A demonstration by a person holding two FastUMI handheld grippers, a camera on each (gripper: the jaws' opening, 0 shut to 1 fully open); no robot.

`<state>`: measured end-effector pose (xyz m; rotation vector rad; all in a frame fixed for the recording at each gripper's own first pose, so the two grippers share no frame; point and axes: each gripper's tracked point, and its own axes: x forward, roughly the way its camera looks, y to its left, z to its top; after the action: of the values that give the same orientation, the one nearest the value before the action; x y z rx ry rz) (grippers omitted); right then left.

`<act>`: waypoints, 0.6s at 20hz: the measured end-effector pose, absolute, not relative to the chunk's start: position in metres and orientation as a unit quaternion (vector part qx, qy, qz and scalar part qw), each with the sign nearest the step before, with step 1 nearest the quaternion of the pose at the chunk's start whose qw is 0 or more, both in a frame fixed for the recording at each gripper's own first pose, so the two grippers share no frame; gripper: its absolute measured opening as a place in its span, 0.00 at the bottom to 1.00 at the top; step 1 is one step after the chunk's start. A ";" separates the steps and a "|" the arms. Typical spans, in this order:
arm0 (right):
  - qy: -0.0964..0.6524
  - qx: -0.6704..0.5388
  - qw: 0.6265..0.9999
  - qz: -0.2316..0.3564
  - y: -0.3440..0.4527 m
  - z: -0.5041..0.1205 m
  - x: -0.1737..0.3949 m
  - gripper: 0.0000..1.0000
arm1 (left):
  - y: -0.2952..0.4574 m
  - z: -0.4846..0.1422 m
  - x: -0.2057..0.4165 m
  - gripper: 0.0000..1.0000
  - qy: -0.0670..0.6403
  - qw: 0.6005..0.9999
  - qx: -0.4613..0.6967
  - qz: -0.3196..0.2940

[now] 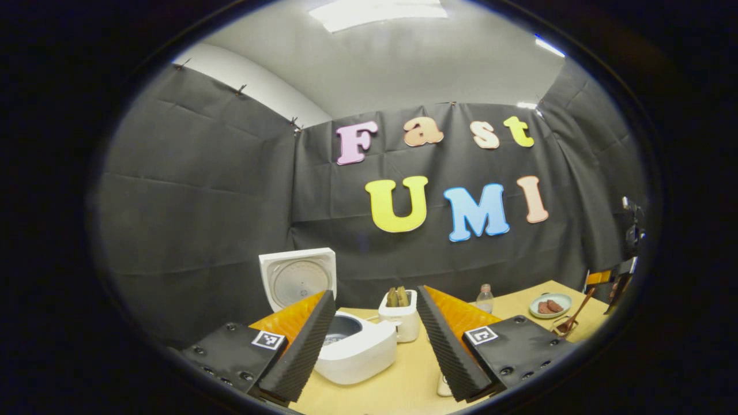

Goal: Close the left gripper, press the button to open the rice cooker; take a wooden spoon from the chopstick holder with the right hand, scoop a spoonful of rice and pour it into the rice cooker, then put the wooden spoon back into the chopstick holder.

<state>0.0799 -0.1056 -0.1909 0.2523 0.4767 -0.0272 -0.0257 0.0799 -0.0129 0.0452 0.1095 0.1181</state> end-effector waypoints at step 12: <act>0.147 0.073 0.986 0.035 -0.037 -0.090 0.056 0.98 | 0.157 -0.008 0.033 0.97 0.049 0.994 0.005 0.097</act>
<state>0.0559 -0.0374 -0.0903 0.1467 0.2949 0.0704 0.0332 0.1570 -0.0083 0.0092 0.0976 0.1937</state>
